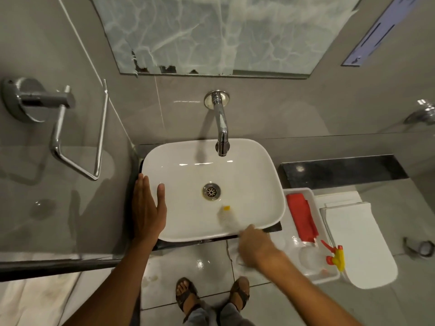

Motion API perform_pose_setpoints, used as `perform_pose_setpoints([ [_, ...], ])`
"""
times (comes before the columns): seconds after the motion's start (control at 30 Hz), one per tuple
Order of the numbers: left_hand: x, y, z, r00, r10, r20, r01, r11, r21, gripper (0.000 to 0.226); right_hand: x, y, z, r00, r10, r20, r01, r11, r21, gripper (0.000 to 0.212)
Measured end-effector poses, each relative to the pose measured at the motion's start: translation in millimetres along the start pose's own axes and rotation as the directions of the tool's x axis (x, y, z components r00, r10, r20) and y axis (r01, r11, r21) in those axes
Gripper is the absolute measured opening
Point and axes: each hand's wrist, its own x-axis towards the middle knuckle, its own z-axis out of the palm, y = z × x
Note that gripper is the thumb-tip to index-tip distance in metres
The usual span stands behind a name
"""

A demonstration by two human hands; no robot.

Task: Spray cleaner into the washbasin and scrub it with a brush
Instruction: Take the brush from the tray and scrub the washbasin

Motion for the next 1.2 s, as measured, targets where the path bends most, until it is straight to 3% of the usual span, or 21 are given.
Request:
perform_pose_setpoints([
  [0.07, -0.7, 1.0, 0.7, 1.000, 0.003, -0.007, -0.003, 1.000, 0.001, 0.090, -5.6, -41.5, -4.2, 0.995, -0.093, 0.043, 0.091, 0.995, 0.050, 0.040],
  [0.17, -1.2, 0.2, 1.2, 1.000, 0.013, -0.025, -0.013, 1.000, 0.003, 0.091, 11.1, -103.1, -18.5, 0.988, -0.145, 0.054, 0.126, 0.957, 0.261, 0.038],
  [0.3, -0.1, -1.3, 0.9, 0.999, 0.024, -0.037, -0.024, 1.000, -0.002, 0.087, 53.3, -142.5, -34.1, 0.992, 0.050, -0.115, 0.016, 0.862, 0.507, 0.037],
  [0.37, 0.3, -1.4, -0.1, 1.000, 0.011, -0.026, -0.011, 1.000, -0.009, 0.089, 72.9, -135.0, -45.7, 0.973, 0.153, -0.173, -0.029, 0.822, 0.568, 0.039],
  [0.43, 1.3, -1.6, -0.7, 1.000, 0.004, -0.015, -0.004, 1.000, -0.016, 0.092, 87.7, -111.6, -55.7, 0.953, 0.177, -0.244, -0.024, 0.851, 0.525, 0.043],
  [0.6, 2.3, -1.4, -2.2, 1.000, 0.008, -0.003, -0.008, 0.999, -0.041, 0.090, 80.4, -44.4, -70.2, 0.937, 0.321, -0.135, -0.219, 0.844, 0.489, 0.043],
  [0.8, 2.1, 1.1, -4.1, 1.000, 0.011, -0.011, -0.012, 0.999, -0.050, 0.094, 47.9, -17.2, -41.0, 0.973, 0.227, 0.050, -0.228, 0.888, 0.399, 0.035],
  [0.97, 1.0, 3.4, -5.7, 0.999, 0.024, -0.025, -0.025, 0.999, -0.039, 0.100, 32.3, -33.9, -24.1, 0.988, 0.151, 0.028, -0.151, 0.930, 0.336, 0.039],
  [1.07, -0.1, 6.1, -7.6, 0.999, 0.049, -0.016, -0.047, 0.996, 0.081, 0.097, 25.1, -37.2, -15.5, 0.992, 0.125, 0.011, -0.116, 0.883, 0.454, 0.039],
  [1.2, -4.2, 26.5, -10.3, 0.960, 0.265, -0.087, -0.243, 0.949, 0.203, 0.068, 15.1, -32.3, -5.7, 0.983, 0.182, -0.018, -0.115, 0.696, 0.708, 0.044],
])
